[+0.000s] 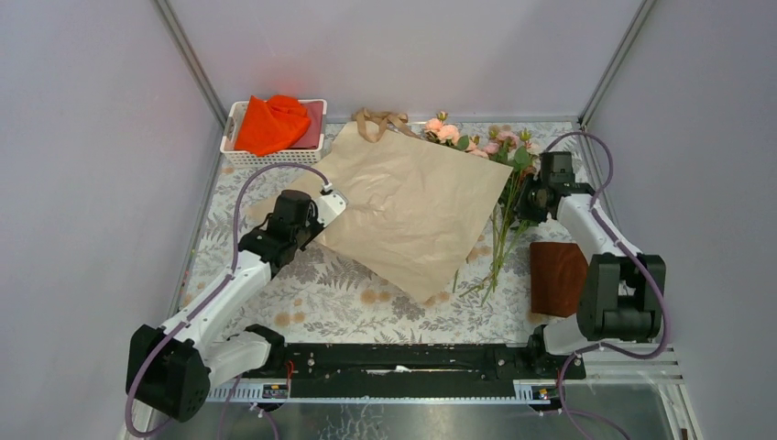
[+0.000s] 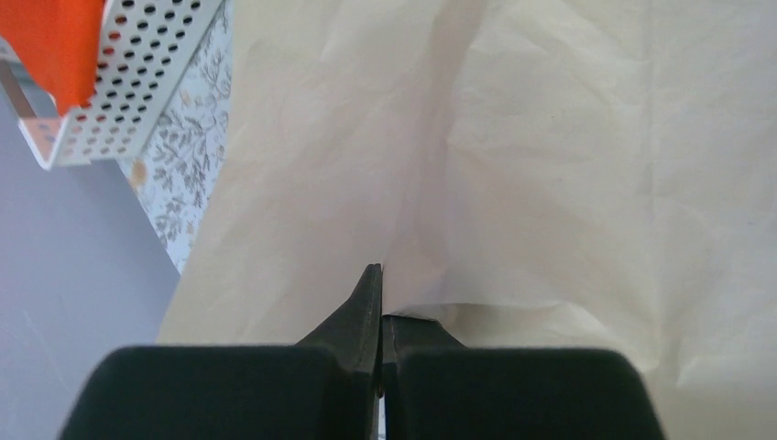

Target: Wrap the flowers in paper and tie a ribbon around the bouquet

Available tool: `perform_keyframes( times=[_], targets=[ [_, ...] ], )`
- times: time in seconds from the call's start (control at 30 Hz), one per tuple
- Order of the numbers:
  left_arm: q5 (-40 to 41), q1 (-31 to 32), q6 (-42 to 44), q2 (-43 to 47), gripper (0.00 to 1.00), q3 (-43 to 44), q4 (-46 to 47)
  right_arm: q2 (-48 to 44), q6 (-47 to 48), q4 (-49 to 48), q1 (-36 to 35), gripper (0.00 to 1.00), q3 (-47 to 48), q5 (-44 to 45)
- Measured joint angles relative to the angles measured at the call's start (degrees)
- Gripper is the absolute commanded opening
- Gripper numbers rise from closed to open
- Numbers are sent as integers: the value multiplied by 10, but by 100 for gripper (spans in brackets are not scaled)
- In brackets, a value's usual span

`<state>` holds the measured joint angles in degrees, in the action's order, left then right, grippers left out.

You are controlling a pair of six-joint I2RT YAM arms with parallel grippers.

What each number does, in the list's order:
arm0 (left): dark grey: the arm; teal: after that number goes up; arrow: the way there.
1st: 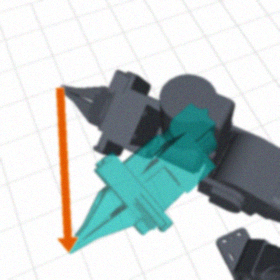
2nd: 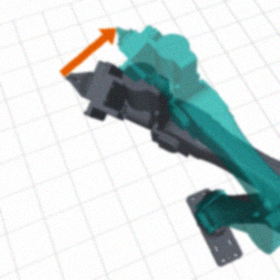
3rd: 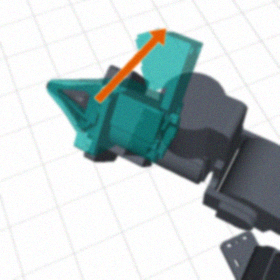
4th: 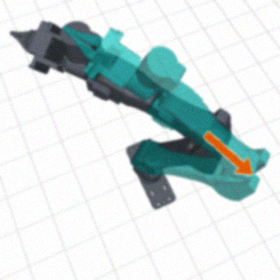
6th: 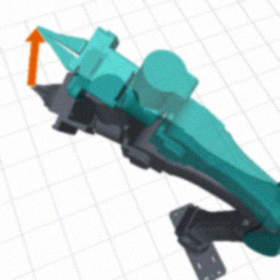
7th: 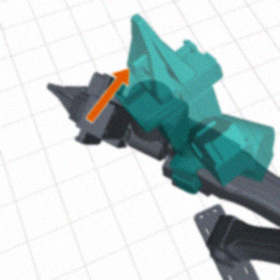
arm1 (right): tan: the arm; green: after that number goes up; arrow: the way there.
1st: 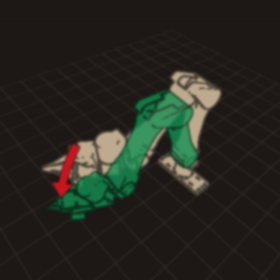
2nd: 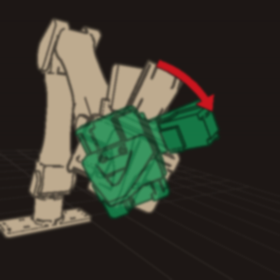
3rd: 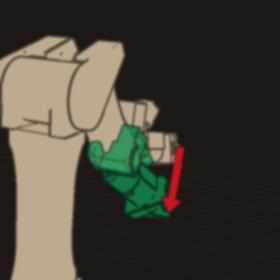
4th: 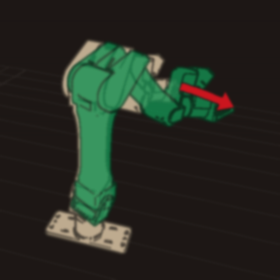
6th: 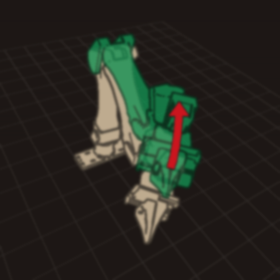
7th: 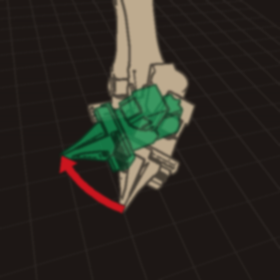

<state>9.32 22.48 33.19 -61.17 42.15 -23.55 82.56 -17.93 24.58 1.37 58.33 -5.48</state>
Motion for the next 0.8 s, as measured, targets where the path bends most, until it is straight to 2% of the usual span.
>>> perform_keyframes(
  times=[0.27, 0.5, 0.57, 0.73, 0.8],
  targets=[
    [-6, -24, -40, -9, 0, 0, -1, 138, 1, -13, -57, 33, 29, 6],
    [-15, -31, -47, -9, 0, -3, -2, 218, 2, -26, -62, 31, 64, 25],
    [-20, -31, -47, -9, 0, -6, -2, 230, 3, -25, -62, 24, 72, 33],
    [-57, -33, -34, -9, 0, -18, -7, 238, 13, -27, -62, 0, 83, 55],
    [-77, -33, -18, -9, 0, -33, -7, 239, 16, -22, -63, 0, 87, 68]
  ],
)
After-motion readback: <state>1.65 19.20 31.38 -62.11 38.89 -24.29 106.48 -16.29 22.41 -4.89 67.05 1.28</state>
